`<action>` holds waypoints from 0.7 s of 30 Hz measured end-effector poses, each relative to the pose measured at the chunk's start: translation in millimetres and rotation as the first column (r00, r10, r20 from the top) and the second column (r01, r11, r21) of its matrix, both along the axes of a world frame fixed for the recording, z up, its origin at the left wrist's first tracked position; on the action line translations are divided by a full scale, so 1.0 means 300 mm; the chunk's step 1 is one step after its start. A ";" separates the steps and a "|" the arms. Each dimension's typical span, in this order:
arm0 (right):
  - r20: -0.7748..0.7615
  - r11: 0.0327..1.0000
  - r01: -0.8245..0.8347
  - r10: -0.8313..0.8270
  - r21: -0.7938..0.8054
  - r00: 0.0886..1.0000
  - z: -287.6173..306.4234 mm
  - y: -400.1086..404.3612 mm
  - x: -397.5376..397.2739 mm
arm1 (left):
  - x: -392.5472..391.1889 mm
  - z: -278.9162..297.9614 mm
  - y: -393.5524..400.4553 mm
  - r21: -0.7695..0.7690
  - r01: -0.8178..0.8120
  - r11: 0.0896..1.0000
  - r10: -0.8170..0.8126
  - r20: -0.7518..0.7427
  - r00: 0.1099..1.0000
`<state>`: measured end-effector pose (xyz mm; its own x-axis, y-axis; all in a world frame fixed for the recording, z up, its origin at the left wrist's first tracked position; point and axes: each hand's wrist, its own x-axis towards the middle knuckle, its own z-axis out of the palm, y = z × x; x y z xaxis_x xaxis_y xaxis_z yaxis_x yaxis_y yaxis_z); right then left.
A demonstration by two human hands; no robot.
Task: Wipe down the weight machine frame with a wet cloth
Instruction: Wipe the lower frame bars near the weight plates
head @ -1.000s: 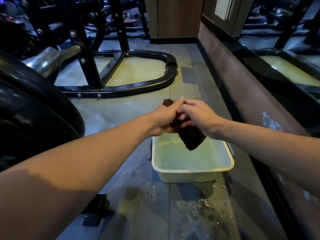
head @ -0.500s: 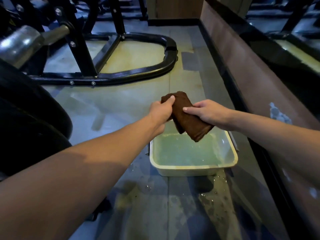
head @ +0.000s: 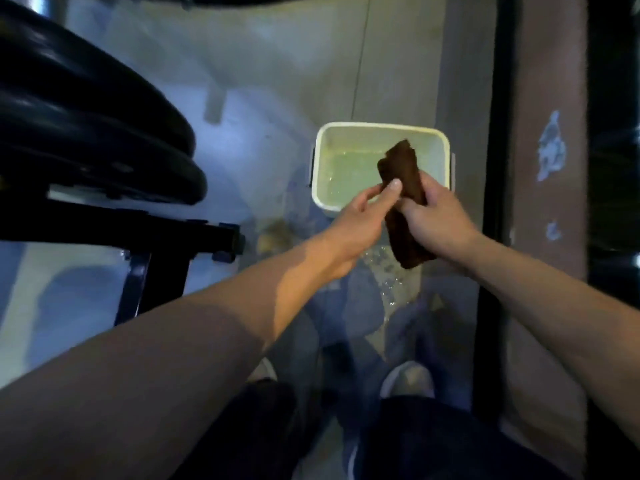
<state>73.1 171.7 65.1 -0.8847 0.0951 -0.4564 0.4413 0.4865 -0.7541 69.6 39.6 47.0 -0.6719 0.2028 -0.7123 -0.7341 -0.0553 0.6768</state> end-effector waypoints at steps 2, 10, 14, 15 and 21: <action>-0.088 0.968 -0.190 0.206 0.163 0.975 0.020 -0.016 0.082 | 0.068 0.072 0.006 0.098 -0.031 0.995 0.024 0.071 0.997; -0.099 0.979 -0.131 0.147 0.155 0.984 0.324 -0.093 0.356 | 0.268 0.368 -0.044 0.180 -0.239 0.954 0.184 0.274 0.944; -0.133 0.962 -0.195 0.222 0.190 0.966 0.409 -0.115 0.365 | 0.300 0.503 -0.125 0.257 -0.190 0.947 0.105 0.310 0.945; -0.129 0.961 -0.212 0.237 0.176 0.963 0.420 -0.126 0.374 | 0.323 0.526 -0.152 0.256 -0.216 0.942 0.128 0.321 0.938; 0.108 0.973 -0.217 0.225 -0.078 0.968 0.546 -0.206 0.403 | 0.424 0.611 -0.244 0.094 -0.378 0.921 0.340 0.280 0.898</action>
<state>194.2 110.1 228.9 -0.8216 -0.1302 -0.5551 0.4139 0.5333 -0.7377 196.7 -33.6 230.4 -0.5189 0.0941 -0.8497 -0.7912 -0.4292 0.4356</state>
